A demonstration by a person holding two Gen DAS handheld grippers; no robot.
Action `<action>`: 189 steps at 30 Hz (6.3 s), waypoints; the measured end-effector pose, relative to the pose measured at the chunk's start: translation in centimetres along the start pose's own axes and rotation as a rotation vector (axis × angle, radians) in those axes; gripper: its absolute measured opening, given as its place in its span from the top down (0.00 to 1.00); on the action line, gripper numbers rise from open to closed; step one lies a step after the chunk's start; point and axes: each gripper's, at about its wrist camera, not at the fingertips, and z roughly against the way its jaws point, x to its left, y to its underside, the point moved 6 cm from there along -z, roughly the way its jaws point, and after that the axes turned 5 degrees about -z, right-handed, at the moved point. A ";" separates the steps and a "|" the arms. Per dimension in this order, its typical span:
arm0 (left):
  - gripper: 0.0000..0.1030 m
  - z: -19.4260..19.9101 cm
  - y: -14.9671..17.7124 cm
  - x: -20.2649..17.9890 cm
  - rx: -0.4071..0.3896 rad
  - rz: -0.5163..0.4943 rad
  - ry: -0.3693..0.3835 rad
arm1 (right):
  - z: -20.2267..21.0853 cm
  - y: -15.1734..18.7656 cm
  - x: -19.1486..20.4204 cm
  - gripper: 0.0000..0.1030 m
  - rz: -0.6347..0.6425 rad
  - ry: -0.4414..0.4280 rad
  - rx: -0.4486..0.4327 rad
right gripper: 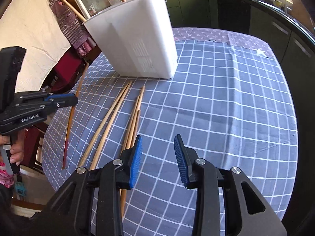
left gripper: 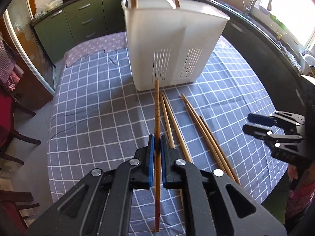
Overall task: Organize utensils
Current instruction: 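Grasp another wooden chopstick with the left tool while the right tool grasps one, then lift the held chopsticks over the caddy and drop them in with both tools, then lower the left tool to a wooden chopstick and close on it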
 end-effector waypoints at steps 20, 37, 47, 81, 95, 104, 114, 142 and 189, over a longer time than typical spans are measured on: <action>0.94 4.7 0.8 0.4 -0.172 -0.021 0.025 | -5.9 0.6 4.6 0.83 0.119 0.143 0.133; 0.94 4.7 1.2 0.0 -0.171 -0.036 0.033 | -7.3 1.1 6.4 0.94 0.173 0.151 0.143; 0.94 5.3 1.1 -0.2 -0.187 -0.046 0.038 | 0.0 -0.3 4.8 0.94 0.118 0.081 -0.039; 0.94 9.8 0.3 -1.0 -0.312 -0.086 0.048 | 13.7 2.1 5.2 0.94 0.104 0.002 -0.360; 0.94 16.9 -10.1 -1.2 -0.536 -0.077 0.041 | 13.6 2.3 4.7 0.94 0.098 -0.004 -0.357; 0.94 18.8 -16.3 -1.3 -0.723 -0.062 -0.069 | 13.8 1.9 4.2 0.94 0.088 -0.009 -0.358; 0.94 10.1 -16.8 0.6 -0.570 -0.025 -0.145 | 15.7 -0.6 4.6 0.94 0.106 0.002 -0.398; 0.65 11.1 -5.8 0.7 -0.443 -0.025 -0.033 | 16.3 -19.5 6.9 0.94 0.028 0.010 -0.569; 0.92 -8.5 -0.1 -3.1 0.155 -0.005 -0.003 | 3.4 1.2 -3.3 0.64 -0.102 0.057 -0.189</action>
